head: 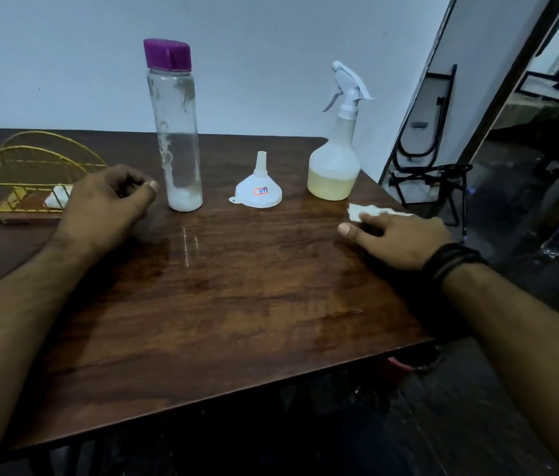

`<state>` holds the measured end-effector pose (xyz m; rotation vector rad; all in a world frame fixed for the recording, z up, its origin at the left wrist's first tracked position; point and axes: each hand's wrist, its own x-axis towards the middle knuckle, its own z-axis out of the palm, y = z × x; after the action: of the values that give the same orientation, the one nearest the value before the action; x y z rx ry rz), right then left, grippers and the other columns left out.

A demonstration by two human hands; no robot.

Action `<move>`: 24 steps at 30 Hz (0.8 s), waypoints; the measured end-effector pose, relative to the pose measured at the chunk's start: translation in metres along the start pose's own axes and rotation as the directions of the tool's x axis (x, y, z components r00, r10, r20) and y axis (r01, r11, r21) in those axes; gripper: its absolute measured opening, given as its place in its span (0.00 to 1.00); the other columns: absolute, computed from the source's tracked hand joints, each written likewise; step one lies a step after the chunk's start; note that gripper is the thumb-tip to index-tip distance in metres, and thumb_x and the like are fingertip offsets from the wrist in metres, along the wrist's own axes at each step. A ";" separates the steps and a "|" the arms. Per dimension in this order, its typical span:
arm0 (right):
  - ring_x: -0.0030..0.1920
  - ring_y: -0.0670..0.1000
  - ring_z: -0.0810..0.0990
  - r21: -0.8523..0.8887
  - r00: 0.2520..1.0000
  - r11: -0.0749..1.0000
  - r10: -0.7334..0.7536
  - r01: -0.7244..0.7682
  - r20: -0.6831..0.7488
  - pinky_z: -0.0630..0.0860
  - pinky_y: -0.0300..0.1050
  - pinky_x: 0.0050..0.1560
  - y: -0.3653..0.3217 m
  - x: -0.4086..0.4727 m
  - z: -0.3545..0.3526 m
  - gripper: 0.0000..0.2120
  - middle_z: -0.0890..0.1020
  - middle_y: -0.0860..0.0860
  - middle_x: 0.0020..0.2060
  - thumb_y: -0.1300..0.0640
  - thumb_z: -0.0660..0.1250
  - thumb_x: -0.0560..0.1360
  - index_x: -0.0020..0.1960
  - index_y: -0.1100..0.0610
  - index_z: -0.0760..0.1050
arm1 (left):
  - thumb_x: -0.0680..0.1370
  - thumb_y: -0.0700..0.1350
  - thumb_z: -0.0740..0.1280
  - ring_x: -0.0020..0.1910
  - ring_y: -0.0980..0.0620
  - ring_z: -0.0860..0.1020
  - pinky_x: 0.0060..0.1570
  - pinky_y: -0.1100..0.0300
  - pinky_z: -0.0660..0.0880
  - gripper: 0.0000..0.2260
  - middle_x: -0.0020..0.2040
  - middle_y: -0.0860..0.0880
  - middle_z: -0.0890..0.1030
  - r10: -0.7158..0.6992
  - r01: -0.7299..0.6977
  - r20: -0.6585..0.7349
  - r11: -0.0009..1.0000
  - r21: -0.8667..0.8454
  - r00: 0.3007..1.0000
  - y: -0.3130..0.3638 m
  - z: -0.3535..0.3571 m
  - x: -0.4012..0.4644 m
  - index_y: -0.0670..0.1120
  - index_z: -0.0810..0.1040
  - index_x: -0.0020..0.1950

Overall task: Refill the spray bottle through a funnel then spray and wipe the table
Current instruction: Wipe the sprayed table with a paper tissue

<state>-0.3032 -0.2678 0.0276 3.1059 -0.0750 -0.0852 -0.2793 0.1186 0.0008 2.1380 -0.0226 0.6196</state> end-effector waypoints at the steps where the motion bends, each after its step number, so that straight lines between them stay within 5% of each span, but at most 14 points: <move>1: 0.79 0.53 0.66 0.006 0.999 0.999 -0.041 0.041 -0.015 0.62 0.56 0.73 -0.008 0.005 0.000 0.40 0.63 0.42 0.82 0.19 0.40 0.73 0.79 0.35 0.62 | 0.80 0.47 0.69 0.29 0.65 0.76 0.36 0.60 0.73 0.03 0.37 0.47 0.80 0.002 -0.002 0.000 1.000 0.004 1.000 0.000 0.000 0.000 0.49 0.81 0.50; 3: 0.80 0.53 0.65 0.012 0.994 0.994 -0.110 0.110 -0.005 0.61 0.54 0.74 -0.027 -0.003 0.000 0.37 0.63 0.42 0.82 0.21 0.43 0.75 0.78 0.34 0.63 | 0.80 0.46 0.69 0.29 0.65 0.76 0.34 0.63 0.73 0.03 0.37 0.45 0.80 0.001 -0.001 -0.001 1.000 0.001 1.000 -0.001 0.000 0.000 0.48 0.81 0.50; 7: 0.81 0.45 0.62 0.070 0.977 0.976 -0.207 0.204 0.043 0.58 0.58 0.75 -0.032 -0.067 0.006 0.48 0.62 0.39 0.82 0.16 0.34 0.65 0.79 0.31 0.60 | 0.80 0.47 0.69 0.29 0.65 0.76 0.28 0.74 0.67 0.03 0.36 0.46 0.80 0.005 -0.005 0.000 1.000 0.014 1.000 -0.003 0.001 0.002 0.48 0.81 0.49; 12: 0.81 0.54 0.63 -0.064 0.997 0.998 0.022 -0.017 0.077 0.58 0.61 0.78 0.011 -0.055 0.001 0.57 0.59 0.44 0.84 0.15 0.28 0.59 0.82 0.34 0.55 | 0.80 0.47 0.69 0.30 0.61 0.76 0.30 0.70 0.70 0.04 0.36 0.47 0.80 0.026 -0.026 0.010 1.000 0.007 1.000 -0.006 0.003 0.004 0.49 0.81 0.49; 15: 0.81 0.56 0.64 -0.042 0.994 0.997 0.067 -0.064 0.091 0.61 0.58 0.77 0.005 -0.013 -0.009 0.48 0.59 0.46 0.84 0.16 0.35 0.69 0.81 0.37 0.59 | 0.80 0.47 0.69 0.29 0.62 0.75 0.30 0.71 0.69 0.03 0.36 0.48 0.80 0.031 -0.031 0.010 1.000 0.003 0.999 -0.006 0.002 0.003 0.49 0.81 0.48; 19: 0.77 0.53 0.69 0.028 0.993 0.993 -0.113 0.112 0.022 0.65 0.56 0.74 -0.047 0.000 -0.005 0.37 0.68 0.40 0.78 0.18 0.42 0.73 0.72 0.34 0.66 | 0.80 0.47 0.69 0.32 0.55 0.76 0.35 0.60 0.72 0.04 0.35 0.48 0.79 0.026 -0.026 0.001 1.000 -0.011 1.000 -0.005 0.002 0.001 0.48 0.81 0.49; 24: 0.81 0.58 0.63 0.051 0.934 0.934 -0.355 0.353 0.036 0.58 0.70 0.76 -0.144 -0.058 0.013 0.48 0.63 0.45 0.82 0.15 0.37 0.67 0.80 0.35 0.59 | 0.79 0.47 0.70 0.36 0.51 0.76 0.35 0.67 0.70 0.04 0.35 0.52 0.79 0.019 -0.019 -0.006 1.000 0.004 1.000 -0.009 0.002 0.003 0.49 0.81 0.48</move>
<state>-0.3554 -0.1220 0.0126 3.1204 0.4908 -0.1633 -0.2736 0.1230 -0.0056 2.1416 -0.0382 0.6379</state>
